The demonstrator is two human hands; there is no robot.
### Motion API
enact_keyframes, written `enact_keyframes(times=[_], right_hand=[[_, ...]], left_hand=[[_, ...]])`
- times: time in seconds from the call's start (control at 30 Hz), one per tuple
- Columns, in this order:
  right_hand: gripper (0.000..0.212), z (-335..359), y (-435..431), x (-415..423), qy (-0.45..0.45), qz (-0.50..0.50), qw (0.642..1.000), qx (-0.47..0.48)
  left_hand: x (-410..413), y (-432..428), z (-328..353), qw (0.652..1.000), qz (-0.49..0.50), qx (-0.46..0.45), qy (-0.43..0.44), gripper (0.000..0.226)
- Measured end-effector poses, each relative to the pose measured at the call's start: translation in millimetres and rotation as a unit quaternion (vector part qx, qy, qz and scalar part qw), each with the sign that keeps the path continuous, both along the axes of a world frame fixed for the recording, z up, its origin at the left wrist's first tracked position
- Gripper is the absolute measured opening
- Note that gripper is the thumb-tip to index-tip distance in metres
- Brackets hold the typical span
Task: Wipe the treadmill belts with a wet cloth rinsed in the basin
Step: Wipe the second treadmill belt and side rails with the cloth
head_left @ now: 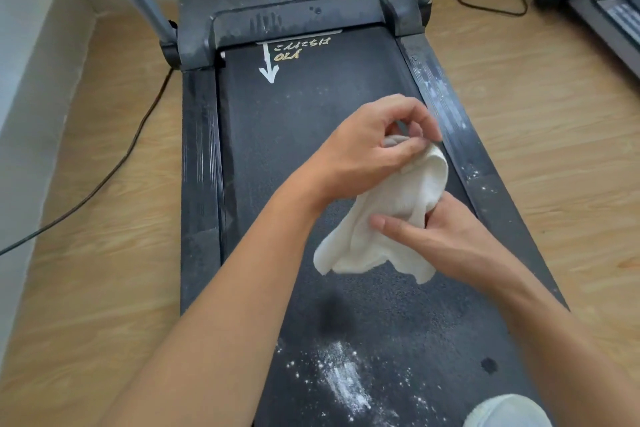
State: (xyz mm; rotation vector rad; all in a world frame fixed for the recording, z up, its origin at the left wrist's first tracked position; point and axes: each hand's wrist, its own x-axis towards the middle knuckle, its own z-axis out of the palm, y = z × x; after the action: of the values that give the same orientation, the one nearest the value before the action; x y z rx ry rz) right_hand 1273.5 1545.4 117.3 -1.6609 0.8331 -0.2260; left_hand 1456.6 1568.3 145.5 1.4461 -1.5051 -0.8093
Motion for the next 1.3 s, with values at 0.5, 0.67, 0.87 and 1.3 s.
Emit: enact_keyframes(times=[0.5,0.67,0.87,1.3], right_hand=[[0.038,-7,-37,-30,-0.182,-0.126,0.931,0.292],[0.036,-10,-51,-46,-0.169,-0.146,0.930,0.293],[0.044,-25,-68,-67,-0.049,-0.203,0.970,0.120],[0.052,-42,-75,-74,-0.096,-0.338,0.936,-0.025]], left_hand=[[-17,51,-111,0.822,-0.057,0.323,0.466,0.097],[-35,34,-106,0.794,0.135,0.139,0.576,0.043],[-9,28,-90,0.899,0.214,0.113,0.364,0.035],[24,30,-77,0.940,0.287,0.063,0.175,0.022]])
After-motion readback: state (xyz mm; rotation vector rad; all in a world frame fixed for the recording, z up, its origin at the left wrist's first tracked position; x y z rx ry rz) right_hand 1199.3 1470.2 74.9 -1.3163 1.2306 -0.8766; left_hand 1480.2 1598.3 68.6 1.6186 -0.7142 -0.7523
